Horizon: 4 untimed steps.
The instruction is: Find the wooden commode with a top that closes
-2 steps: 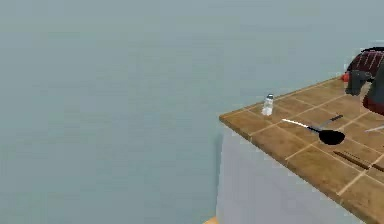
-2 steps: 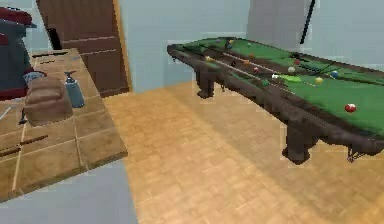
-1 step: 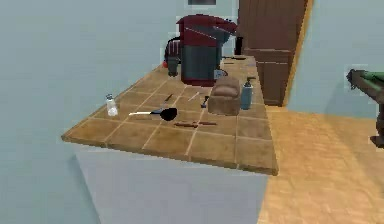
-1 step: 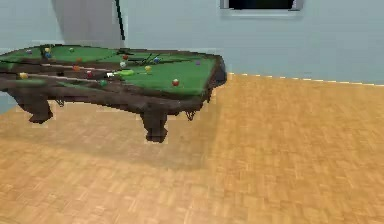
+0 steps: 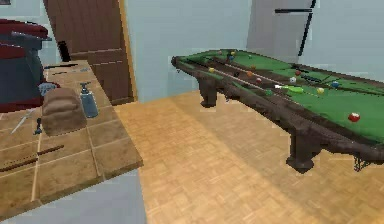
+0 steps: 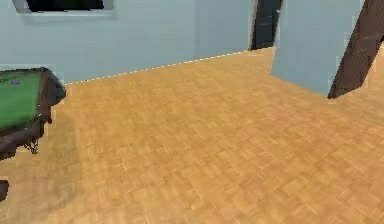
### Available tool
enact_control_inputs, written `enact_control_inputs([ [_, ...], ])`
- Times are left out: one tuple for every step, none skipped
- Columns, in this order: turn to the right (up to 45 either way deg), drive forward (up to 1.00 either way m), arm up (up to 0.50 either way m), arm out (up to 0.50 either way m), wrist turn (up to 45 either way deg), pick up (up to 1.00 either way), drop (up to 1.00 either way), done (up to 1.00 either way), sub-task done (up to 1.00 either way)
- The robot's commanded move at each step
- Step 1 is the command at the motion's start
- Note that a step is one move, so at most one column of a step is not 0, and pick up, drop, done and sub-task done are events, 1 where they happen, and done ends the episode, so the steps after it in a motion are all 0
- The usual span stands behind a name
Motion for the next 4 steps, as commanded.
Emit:
enact_control_inputs([
  [27.0, 0.00, 0.00, 0.00, 0.0, 0.00, 0.00, 0.00, 0.00],
  [0.0, 0.35, 0.00, 0.00, 0.0, 0.00, 0.00, 0.00, 0.00],
  [-9.0, 0.00, 0.00, 0.00, 0.0, 0.00, 0.00, 0.00, 0.00],
  [-3.0, 0.00, 0.00, 0.00, 0.0, 0.00, 0.00, 0.00, 0.00],
])
